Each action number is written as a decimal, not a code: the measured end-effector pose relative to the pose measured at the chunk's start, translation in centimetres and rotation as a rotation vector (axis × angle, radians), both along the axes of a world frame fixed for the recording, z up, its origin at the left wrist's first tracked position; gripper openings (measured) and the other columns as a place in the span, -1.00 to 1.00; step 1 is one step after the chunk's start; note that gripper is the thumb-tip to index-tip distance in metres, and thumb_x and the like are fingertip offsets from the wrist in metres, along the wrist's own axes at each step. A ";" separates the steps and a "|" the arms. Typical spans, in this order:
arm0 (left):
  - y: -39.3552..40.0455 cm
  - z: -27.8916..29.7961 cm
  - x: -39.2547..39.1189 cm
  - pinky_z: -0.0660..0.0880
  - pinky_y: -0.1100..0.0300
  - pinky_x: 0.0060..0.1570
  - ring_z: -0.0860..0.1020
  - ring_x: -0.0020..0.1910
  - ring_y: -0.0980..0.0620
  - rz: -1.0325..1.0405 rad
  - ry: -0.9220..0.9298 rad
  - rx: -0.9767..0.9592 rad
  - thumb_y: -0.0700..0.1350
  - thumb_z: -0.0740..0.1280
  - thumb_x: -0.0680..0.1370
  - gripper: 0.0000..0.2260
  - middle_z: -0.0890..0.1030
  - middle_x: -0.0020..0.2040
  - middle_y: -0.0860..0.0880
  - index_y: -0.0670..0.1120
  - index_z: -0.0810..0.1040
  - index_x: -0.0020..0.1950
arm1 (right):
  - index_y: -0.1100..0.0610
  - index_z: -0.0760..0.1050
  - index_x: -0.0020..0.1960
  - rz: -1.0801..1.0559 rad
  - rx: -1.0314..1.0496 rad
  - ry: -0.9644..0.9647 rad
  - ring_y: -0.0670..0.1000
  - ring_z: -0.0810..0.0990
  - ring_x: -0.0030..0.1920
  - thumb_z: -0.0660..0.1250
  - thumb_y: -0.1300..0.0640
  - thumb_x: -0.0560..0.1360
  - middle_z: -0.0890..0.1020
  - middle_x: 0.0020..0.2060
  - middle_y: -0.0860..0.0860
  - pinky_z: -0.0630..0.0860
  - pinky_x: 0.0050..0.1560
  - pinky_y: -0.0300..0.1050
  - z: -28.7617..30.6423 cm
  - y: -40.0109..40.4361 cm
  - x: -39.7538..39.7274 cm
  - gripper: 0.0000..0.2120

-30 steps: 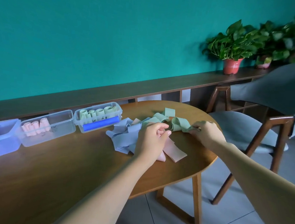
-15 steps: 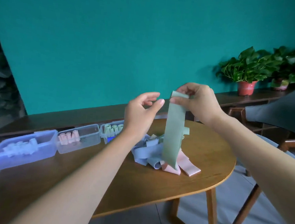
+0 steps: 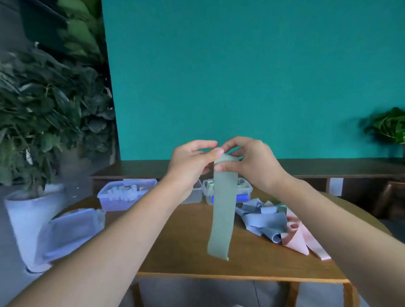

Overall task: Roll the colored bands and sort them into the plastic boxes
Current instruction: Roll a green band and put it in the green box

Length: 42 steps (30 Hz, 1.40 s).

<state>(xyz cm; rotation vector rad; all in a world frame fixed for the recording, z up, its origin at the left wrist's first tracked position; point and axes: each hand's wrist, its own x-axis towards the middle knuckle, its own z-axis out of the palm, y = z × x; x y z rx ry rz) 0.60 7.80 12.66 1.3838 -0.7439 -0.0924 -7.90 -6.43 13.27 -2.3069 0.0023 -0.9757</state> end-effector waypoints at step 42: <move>5.8 -2.8 7.0 0.61 0.11 -0.05 0.70 -0.08 -0.03 0.160 -0.187 -0.136 -0.19 0.44 0.57 -0.91 0.74 -0.10 -0.08 -0.18 0.68 0.03 | 0.19 0.62 -0.02 0.480 0.689 0.119 0.01 0.66 -0.18 0.51 0.07 0.43 0.72 -0.14 0.12 0.54 -0.20 -0.16 -1.9 3.0 7.7 -0.77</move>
